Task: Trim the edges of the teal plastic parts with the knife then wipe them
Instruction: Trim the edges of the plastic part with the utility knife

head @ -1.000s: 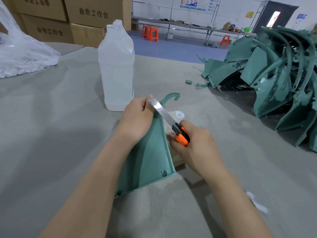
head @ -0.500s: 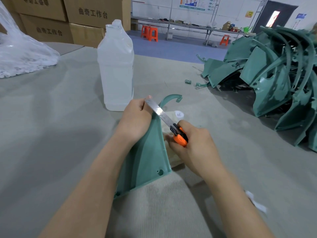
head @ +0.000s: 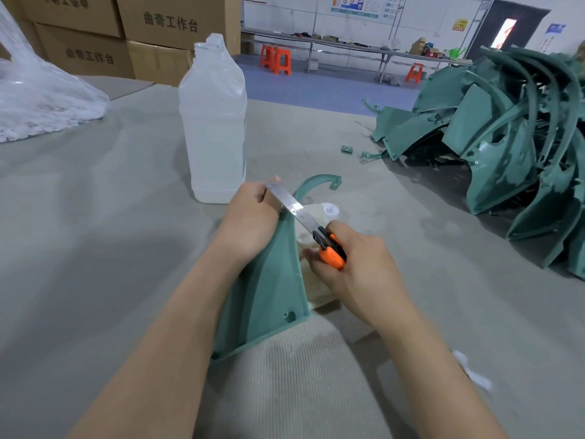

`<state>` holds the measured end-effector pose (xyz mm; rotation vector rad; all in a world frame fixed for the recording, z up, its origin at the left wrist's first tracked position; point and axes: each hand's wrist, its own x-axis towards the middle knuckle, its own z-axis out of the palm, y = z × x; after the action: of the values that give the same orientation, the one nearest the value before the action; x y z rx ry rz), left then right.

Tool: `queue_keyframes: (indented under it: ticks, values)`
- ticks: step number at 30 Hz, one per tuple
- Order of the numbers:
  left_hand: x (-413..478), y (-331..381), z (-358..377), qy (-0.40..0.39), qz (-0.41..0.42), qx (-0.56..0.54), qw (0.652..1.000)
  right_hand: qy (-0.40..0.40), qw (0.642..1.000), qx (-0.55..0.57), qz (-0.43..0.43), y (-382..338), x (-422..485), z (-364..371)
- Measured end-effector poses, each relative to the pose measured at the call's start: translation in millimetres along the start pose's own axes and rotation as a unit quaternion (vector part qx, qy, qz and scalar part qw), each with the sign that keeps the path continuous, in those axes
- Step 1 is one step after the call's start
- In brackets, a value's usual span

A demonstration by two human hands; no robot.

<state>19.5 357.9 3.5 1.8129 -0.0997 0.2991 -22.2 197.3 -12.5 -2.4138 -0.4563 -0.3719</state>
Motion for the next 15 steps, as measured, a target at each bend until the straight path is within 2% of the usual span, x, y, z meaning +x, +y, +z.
queue_keyframes:
  ticks: [11, 13, 15]
  values:
    - [-0.2, -0.1, 0.4, -0.011, -0.001, 0.007, 1.000, 0.000, 0.999, 0.048, -0.019, 2.1, 0.1, 1.7]
    - [5.4, -0.4, 6.8, -0.021, -0.026, 0.018, 0.999, -0.001, 0.998, 0.047, -0.030, 1.0, -0.6, 1.2]
    - [10.4, 0.1, 8.7, 0.011, -0.080, 0.019, 0.997, -0.013, 0.997, 0.043, -0.061, -2.4, -2.3, 1.9]
